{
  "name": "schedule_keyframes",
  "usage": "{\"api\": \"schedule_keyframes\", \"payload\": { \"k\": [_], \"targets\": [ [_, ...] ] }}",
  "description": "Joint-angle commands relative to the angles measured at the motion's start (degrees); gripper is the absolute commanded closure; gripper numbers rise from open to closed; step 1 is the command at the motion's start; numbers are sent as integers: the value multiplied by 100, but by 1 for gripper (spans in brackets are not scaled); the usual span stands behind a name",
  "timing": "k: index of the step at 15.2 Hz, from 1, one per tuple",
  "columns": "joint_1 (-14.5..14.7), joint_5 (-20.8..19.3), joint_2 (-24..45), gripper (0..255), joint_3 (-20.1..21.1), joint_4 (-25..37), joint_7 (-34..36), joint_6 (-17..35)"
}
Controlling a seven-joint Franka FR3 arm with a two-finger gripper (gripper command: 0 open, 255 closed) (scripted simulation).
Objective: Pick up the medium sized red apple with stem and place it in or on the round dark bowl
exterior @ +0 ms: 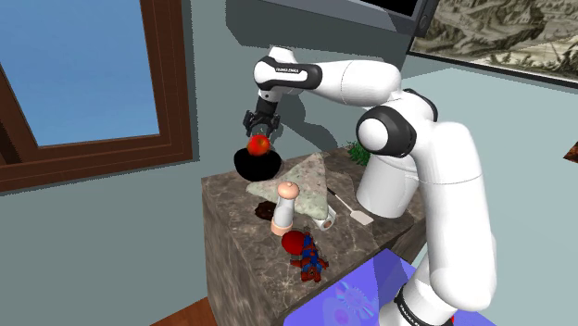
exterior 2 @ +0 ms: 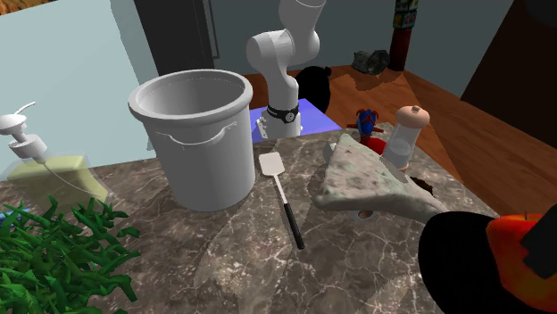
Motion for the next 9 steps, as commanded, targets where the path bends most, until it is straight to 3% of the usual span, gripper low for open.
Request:
{"api": "schedule_keyframes", "payload": {
  "k": [1,4,9],
  "targets": [
    [-1,-1,2,0,-1,-4,-1,0],
    [-1,0,6,0,0,-1,0,0],
    [-108,-29,-42,0,-25,643,62,-687]
  ]
}}
